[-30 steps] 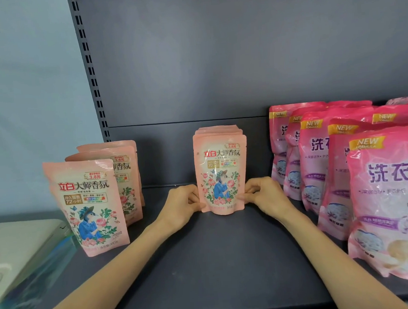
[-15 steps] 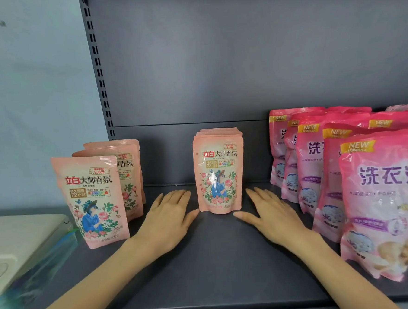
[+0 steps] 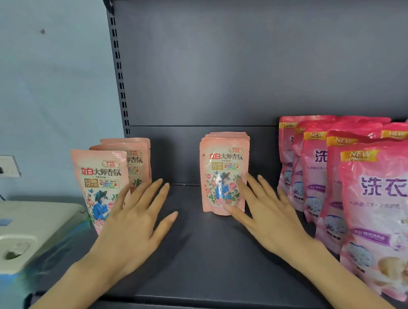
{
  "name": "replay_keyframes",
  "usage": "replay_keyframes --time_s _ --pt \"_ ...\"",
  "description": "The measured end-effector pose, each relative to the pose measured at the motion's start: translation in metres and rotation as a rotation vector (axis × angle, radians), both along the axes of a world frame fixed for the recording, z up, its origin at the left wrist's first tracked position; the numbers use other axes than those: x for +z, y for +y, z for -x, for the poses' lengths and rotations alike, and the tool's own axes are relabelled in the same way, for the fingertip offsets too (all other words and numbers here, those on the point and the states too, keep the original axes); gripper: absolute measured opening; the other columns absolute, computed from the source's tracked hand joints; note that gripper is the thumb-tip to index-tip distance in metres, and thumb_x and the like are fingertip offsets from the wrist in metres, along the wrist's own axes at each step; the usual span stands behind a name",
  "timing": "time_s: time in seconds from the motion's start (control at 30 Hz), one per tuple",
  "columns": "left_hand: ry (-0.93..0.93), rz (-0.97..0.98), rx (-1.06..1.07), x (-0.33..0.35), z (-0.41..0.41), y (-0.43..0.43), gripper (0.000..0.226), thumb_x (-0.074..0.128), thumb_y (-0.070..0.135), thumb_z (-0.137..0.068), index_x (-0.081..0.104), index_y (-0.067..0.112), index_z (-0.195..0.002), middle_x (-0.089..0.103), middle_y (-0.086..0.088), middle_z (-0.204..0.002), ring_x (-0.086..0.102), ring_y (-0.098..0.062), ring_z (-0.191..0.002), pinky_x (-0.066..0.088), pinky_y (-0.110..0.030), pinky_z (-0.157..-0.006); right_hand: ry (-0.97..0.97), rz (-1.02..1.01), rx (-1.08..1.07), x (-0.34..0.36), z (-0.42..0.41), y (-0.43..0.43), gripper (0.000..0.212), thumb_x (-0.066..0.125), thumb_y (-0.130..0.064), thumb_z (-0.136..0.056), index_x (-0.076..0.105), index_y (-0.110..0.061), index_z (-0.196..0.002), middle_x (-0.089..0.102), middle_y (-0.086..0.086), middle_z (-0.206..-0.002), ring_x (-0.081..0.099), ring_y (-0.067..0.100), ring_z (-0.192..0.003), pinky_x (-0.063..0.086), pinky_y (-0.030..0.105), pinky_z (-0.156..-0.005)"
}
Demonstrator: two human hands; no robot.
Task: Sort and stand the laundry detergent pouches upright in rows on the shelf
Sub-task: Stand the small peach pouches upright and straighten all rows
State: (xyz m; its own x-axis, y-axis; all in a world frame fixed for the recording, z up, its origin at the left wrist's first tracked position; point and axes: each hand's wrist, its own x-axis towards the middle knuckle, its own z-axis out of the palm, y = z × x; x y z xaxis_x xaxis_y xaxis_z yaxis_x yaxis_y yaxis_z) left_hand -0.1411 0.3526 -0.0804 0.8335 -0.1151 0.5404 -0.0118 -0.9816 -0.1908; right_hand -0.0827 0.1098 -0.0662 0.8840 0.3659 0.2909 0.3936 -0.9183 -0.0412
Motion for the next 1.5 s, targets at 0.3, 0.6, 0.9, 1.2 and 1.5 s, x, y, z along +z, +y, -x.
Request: replay_keyframes --time_s 0.3,0.6,0.9,1.2,1.5 --pt "-0.155 0.037 0.094 0.051 0.029 0.057 0.064 0.025 0.054 -0.09 0.043 0.015 -0.138 0.046 -0.003 -0.142 0.031 -0.016 -0.132 0.02 -0.043 -0.11 -0.117 -0.012 0.071 0.026 0.0 0.036 0.106 -0.024 -0.077 -0.056 -0.003 -0.029 -0.149 -0.008 -0.008 -0.158 -0.008 0.013 -0.145 0.002 0.038 -0.117" --pt "-0.108 0.028 0.029 0.086 0.008 0.102 0.08 0.005 0.066 -0.084 0.034 0.021 -0.143 0.035 0.001 -0.149 0.027 -0.018 -0.14 0.014 -0.044 -0.115 -0.152 -0.144 0.18 0.062 -0.005 0.114 0.068 0.016 -0.063 -0.09 0.005 -0.032 -0.149 -0.005 -0.011 -0.158 -0.007 0.011 -0.145 0.003 0.039 -0.117" --pt "-0.001 0.137 -0.17 0.108 -0.016 0.163 0.08 0.003 0.068 -0.078 0.041 0.03 -0.137 0.041 0.011 -0.144 0.035 -0.012 -0.133 0.024 -0.032 -0.108 -0.191 -0.356 0.291 0.093 -0.04 0.173 0.048 0.041 -0.046 -0.095 0.041 -0.028 -0.139 0.038 -0.007 -0.147 0.034 0.014 -0.135 0.032 0.041 -0.11" --pt "0.381 0.356 -0.375 0.148 -0.102 0.183 0.038 0.056 0.029 -0.091 0.056 0.014 -0.126 0.055 0.003 -0.13 0.052 -0.015 -0.116 0.035 -0.015 -0.087 0.08 -0.454 0.341 0.119 -0.087 0.209 0.028 0.058 -0.028 -0.092 0.065 -0.016 -0.116 0.064 -0.003 -0.119 0.054 0.004 -0.105 0.036 0.012 -0.086" --pt "0.359 0.368 -0.444 0.135 -0.151 0.18 0.006 0.07 0.009 -0.081 0.069 0.003 -0.082 0.06 0.003 -0.074 0.053 -0.004 -0.062 0.04 -0.005 -0.053 0.274 -0.344 0.279 0.116 -0.114 0.213 0.011 0.069 -0.031 -0.083 0.07 -0.02 -0.085 0.069 -0.007 -0.089 0.064 0.01 -0.089 0.052 0.027 -0.078"
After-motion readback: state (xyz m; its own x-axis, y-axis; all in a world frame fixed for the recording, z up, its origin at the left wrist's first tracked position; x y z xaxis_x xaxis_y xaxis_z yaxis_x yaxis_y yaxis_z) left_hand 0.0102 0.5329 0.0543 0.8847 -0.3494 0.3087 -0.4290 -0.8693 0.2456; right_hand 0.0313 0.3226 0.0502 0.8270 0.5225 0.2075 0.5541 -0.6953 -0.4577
